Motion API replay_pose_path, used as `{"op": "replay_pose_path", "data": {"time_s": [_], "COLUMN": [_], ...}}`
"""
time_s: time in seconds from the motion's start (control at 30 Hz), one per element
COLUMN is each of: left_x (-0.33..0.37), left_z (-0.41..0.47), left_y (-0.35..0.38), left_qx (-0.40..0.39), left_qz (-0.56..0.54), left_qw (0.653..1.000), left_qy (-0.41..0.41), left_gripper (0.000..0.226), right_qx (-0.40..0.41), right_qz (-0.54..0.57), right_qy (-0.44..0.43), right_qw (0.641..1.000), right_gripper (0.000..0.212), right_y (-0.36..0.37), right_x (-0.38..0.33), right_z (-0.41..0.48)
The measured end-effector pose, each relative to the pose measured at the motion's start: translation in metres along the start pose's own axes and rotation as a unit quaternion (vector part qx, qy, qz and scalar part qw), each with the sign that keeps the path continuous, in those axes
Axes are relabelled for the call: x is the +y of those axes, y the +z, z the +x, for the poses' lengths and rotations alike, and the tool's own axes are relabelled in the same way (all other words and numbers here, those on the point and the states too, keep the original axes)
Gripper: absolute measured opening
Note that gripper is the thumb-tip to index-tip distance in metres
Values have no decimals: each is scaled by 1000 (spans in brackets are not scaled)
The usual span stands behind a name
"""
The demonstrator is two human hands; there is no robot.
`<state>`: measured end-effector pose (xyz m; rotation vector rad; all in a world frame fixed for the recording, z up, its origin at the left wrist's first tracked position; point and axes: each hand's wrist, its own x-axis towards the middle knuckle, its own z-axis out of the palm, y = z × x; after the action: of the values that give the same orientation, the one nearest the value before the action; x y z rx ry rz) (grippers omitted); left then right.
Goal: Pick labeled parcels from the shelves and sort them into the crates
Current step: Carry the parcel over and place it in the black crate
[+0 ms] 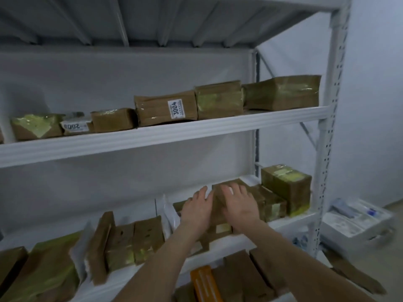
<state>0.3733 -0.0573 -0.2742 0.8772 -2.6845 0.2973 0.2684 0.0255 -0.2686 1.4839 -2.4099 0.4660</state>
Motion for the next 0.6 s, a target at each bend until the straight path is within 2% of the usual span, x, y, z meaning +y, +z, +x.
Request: {"op": "replay_pose_path", "data": {"time_s": [0.23, 0.37, 0.47, 0.6], "left_x": [31, 53, 64, 69], "left_z": [71, 102, 131, 163], "left_y": [-36, -64, -91, -130], "left_qx": [120, 185, 268, 338], "left_qz": [-1, 4, 20, 37], "left_qw": [992, 982, 962, 940], "left_qy": [38, 43, 49, -10], "left_gripper": [62, 55, 51, 45], "right_qx": [123, 203, 233, 229], "right_qz": [15, 33, 60, 108], "right_qy": [-13, -53, -86, -98], "right_qw": [992, 977, 967, 962], "right_gripper": [55, 53, 56, 71], "right_y": [-51, -84, -110, -148], "right_x": [60, 90, 109, 120], "right_z": [56, 97, 130, 171]}}
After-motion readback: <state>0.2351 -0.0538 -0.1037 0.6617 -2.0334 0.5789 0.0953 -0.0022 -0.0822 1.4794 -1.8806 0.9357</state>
